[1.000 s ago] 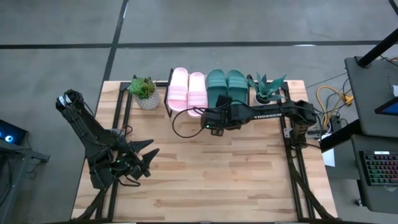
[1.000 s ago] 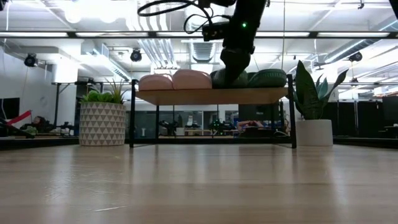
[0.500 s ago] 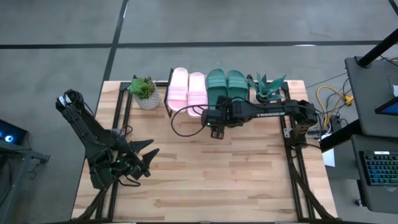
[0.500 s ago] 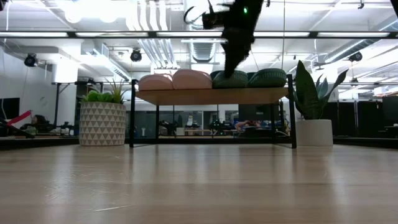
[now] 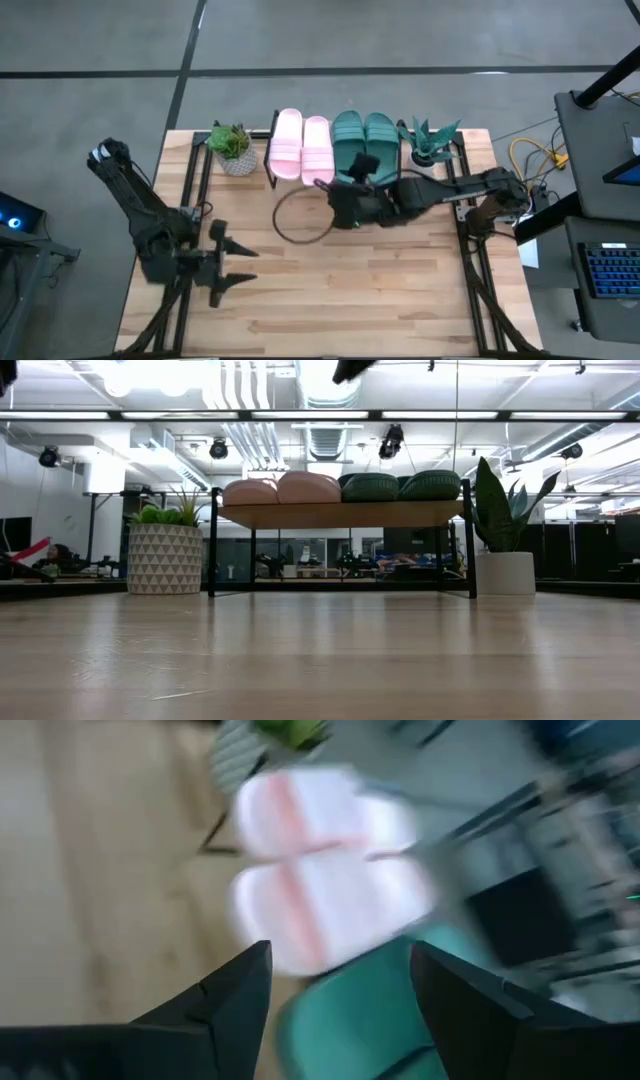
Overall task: Pick and place slides into the shelf
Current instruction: Return to Home Position
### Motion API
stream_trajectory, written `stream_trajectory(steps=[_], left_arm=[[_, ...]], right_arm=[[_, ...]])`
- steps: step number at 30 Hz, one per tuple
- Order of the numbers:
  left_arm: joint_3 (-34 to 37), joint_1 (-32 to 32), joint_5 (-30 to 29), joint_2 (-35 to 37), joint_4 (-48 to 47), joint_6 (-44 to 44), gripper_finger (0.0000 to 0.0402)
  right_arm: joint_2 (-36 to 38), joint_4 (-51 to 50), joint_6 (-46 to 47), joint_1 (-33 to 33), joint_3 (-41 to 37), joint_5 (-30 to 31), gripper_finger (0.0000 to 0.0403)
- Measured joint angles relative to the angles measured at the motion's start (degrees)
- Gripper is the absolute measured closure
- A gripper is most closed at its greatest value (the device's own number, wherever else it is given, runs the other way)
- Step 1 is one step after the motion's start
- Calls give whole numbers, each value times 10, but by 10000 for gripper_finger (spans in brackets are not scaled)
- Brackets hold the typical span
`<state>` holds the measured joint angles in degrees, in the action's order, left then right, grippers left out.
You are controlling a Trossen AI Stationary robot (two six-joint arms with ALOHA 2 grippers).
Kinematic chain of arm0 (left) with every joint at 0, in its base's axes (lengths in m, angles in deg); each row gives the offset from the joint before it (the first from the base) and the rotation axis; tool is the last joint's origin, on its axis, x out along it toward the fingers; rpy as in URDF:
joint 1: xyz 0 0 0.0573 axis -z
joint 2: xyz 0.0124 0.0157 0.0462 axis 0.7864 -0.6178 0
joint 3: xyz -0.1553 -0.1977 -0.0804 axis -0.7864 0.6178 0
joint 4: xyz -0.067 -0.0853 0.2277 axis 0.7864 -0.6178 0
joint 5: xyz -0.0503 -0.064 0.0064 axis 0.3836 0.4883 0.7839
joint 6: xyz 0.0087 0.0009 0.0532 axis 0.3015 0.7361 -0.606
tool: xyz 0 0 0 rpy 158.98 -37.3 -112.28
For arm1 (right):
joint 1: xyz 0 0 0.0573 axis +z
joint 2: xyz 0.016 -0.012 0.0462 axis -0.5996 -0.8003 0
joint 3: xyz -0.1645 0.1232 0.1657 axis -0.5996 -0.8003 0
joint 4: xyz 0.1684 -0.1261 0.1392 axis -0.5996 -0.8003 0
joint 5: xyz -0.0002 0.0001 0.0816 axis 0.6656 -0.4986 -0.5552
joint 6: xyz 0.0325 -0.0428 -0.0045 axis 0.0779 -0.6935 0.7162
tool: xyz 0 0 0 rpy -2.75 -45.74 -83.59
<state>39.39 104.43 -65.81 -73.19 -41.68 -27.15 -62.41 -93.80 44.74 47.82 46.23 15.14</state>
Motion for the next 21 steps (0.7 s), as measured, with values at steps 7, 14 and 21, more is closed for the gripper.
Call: stream_trajectory(steps=[7,14,21], left_arm=[[56,-151,339,63,33,47,183],[78,-366,437,72,83,-23,183],[85,-428,442,156,6,-57,223]], right_arm=[[32,3,-1,72,-25,130,184],[60,0,29,87,-72,132,184],[95,-12,80,87,-151,129,184]])
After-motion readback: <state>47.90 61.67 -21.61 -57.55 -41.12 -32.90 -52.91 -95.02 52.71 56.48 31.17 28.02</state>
